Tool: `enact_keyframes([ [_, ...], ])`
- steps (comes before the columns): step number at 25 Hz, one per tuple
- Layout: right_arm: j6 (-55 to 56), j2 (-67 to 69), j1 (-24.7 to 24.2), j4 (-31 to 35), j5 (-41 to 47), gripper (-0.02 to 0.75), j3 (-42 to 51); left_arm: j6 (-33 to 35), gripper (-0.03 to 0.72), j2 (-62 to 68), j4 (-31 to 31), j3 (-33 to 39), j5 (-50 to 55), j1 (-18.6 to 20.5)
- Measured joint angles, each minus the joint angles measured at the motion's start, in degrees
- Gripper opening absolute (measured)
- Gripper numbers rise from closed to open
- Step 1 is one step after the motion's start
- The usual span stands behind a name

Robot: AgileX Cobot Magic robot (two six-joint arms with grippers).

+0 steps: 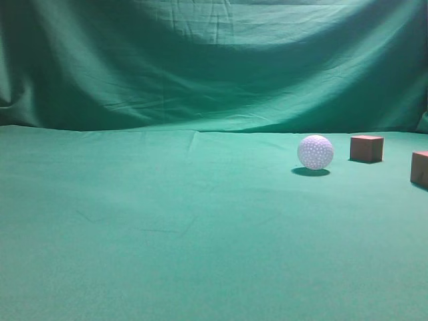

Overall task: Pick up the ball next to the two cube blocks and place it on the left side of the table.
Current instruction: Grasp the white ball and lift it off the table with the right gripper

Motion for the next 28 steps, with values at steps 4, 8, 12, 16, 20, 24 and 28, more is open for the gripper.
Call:
enact_keyframes([
  [4, 1.25, 0.88, 0.00, 0.13, 9.98, 0.000, -6.68, 0.00, 0.000, 0.00, 0.00, 0.00, 0.00, 0.00],
  [8, 1.25, 7.26, 0.00, 0.13, 21.93, 0.000, -15.22, 0.00, 0.000, 0.00, 0.00, 0.00, 0.00, 0.00],
  [12, 1.25, 21.43, 0.00, 0.13, 38.63, 0.000, -25.70, 0.00, 0.000, 0.00, 0.00, 0.00, 0.00, 0.00],
  [16, 1.25, 38.59, 0.00, 0.73, 46.48, 0.000, -32.95, 0.00, 0.000, 0.00, 0.00, 0.00, 0.00, 0.00],
  [20, -3.19, 49.25, 0.83, 5.26, 48.88, 0.000, -37.50, 0.00, 0.000, 0.00, 0.00, 0.00, 0.00, 0.00],
  [24, -11.87, 60.23, 6.75, 7.14, 55.73, 0.000, -44.20, 0.00, 0.000, 0.00, 0.00, 0.00, 0.00, 0.00],
  [28, -13.11, 68.32, 13.27, 5.36, 57.39, 0.000, -48.67, 0.00, 0.000, 0.00, 0.00, 0.00, 0.00, 0.00],
])
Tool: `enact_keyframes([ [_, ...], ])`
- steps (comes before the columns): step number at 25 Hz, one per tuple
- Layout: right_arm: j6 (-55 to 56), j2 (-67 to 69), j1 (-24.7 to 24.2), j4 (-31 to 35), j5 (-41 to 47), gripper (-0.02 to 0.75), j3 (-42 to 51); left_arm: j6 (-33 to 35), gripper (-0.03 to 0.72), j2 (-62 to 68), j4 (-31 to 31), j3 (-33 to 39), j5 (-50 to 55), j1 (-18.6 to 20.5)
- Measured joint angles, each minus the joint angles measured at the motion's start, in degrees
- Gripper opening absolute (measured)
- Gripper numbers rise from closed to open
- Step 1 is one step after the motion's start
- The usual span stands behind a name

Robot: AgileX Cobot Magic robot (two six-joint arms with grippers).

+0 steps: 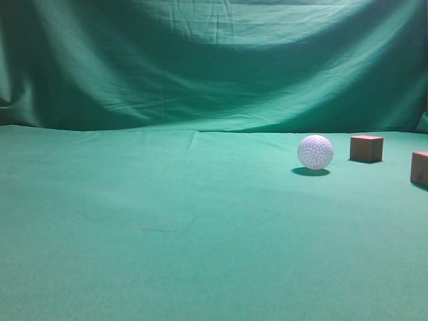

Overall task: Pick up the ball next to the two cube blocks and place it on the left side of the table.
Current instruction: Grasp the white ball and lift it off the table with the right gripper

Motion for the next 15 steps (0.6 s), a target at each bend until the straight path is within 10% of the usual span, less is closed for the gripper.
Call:
enact_keyframes([
  [7, -0.56, 17.59, 7.59, -1.54, -4.25, 0.047, -9.22, 0.00, 0.000, 0.00, 0.00, 0.00, 0.00, 0.00],
  [15, 0.96, 28.64, 7.71, -1.54, -8.67, 0.622, -14.93, 0.00, 0.000, 0.00, 0.00, 0.00, 0.00, 0.00],
])
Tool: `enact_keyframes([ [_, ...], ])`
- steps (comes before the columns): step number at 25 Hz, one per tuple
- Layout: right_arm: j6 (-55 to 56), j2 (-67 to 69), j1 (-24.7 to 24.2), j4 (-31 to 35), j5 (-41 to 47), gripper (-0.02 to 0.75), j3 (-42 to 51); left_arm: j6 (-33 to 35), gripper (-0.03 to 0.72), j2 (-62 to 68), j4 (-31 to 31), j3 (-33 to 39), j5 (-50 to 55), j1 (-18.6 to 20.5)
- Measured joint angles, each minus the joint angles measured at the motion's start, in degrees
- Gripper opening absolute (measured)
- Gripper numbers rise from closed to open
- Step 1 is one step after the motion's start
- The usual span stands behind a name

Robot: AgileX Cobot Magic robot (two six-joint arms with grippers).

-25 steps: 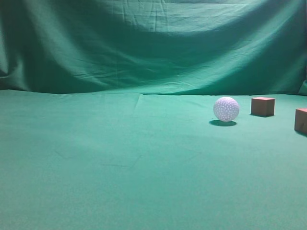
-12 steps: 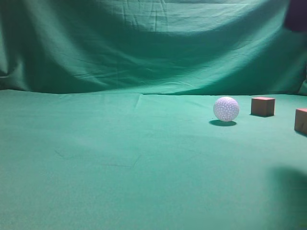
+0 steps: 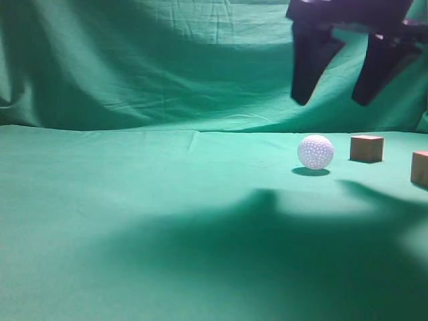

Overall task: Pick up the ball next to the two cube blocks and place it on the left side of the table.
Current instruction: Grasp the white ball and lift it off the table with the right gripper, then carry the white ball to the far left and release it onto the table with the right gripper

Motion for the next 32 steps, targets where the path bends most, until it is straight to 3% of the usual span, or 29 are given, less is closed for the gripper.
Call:
enact_keyframes([
  [1, 0.00, 1.02, 0.00, 0.00, -1.05, 0.651, -0.06, 0.00, 0.000, 0.00, 0.00, 0.00, 0.00, 0.00],
  [7, 0.22, 6.10, 0.00, 0.00, -6.69, 0.643, -0.11, 0.00, 0.000, 0.00, 0.00, 0.00, 0.00, 0.00],
  [8, 0.22, 6.89, 0.00, 0.00, -7.66, 0.577, -0.11, 0.00, 0.000, 0.00, 0.00, 0.00, 0.00, 0.00],
  [17, 0.32, 11.61, 0.00, 0.10, -13.18, 0.556, -0.23, 0.00, 0.000, 0.00, 0.00, 0.00, 0.00, 0.00],
  [18, 0.32, 11.98, 0.00, 0.10, -13.43, 0.491, -0.23, 0.00, 0.000, 0.00, 0.00, 0.00, 0.00, 0.00],
  [21, 0.32, 12.34, 0.00, 0.10, -13.45, 0.327, -0.23, 0.00, 0.000, 0.00, 0.00, 0.00, 0.00, 0.00],
  [22, 0.32, 12.34, 0.00, 0.10, -13.55, 0.304, -0.32, 0.00, 0.000, 0.00, 0.00, 0.00, 0.00, 0.00],
  [27, 0.32, 12.71, 0.00, 1.03, -7.71, 0.313, -6.10, 0.00, 0.000, 0.00, 0.00, 0.00, 0.00, 0.00],
  [32, -1.46, 12.81, 0.56, 10.02, -1.72, 0.313, -19.03, 0.00, 0.000, 0.00, 0.00, 0.00, 0.00, 0.00],
])
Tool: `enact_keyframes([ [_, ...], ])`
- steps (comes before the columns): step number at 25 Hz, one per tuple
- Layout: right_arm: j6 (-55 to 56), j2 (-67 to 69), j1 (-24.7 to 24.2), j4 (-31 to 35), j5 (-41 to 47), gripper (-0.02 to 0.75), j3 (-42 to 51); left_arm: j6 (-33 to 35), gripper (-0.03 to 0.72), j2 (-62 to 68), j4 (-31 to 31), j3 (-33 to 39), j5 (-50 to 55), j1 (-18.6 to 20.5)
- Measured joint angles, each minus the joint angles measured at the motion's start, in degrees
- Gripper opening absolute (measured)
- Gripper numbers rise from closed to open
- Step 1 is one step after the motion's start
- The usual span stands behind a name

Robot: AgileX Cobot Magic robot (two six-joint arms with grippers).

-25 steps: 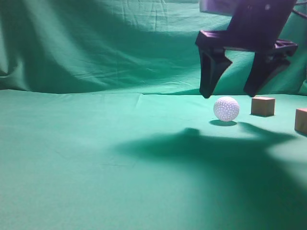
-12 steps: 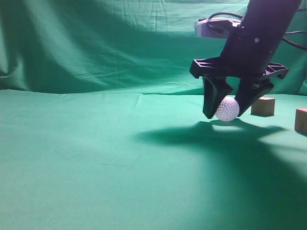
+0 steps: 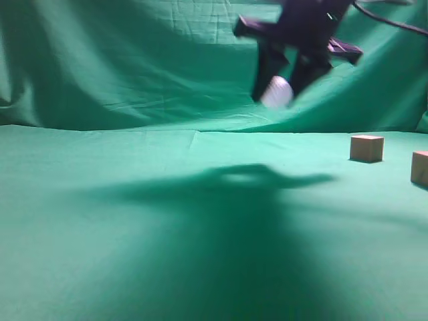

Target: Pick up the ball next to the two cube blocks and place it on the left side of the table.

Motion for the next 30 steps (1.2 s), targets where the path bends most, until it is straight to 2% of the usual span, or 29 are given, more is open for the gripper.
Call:
enact_keyframes([
  [5, -4.89, 3.55, 6.04, 6.84, 0.00, 0.313, -12.52, 0.00, 0.000, 0.00, 0.00, 0.00, 0.00, 0.00],
  [12, -5.97, 20.35, 16.83, 7.73, -0.18, 0.313, -33.56, 0.00, 0.000, 0.00, 0.00, 0.00, 0.00, 0.00],
  [16, -9.25, 30.38, 21.22, 7.73, -4.86, 0.313, -42.50, 0.00, 0.000, 0.00, 0.00, 0.00, 0.00, 0.00],
  [23, -14.22, 39.18, 25.49, 8.00, -16.85, 0.313, -45.35, 0.00, 0.000, 0.00, 0.00, 0.00, 0.00, 0.00],
  [30, -16.35, 41.58, 25.88, 8.04, -20.32, 0.313, -45.59, 0.00, 0.000, 0.00, 0.00, 0.00, 0.00, 0.00],
])
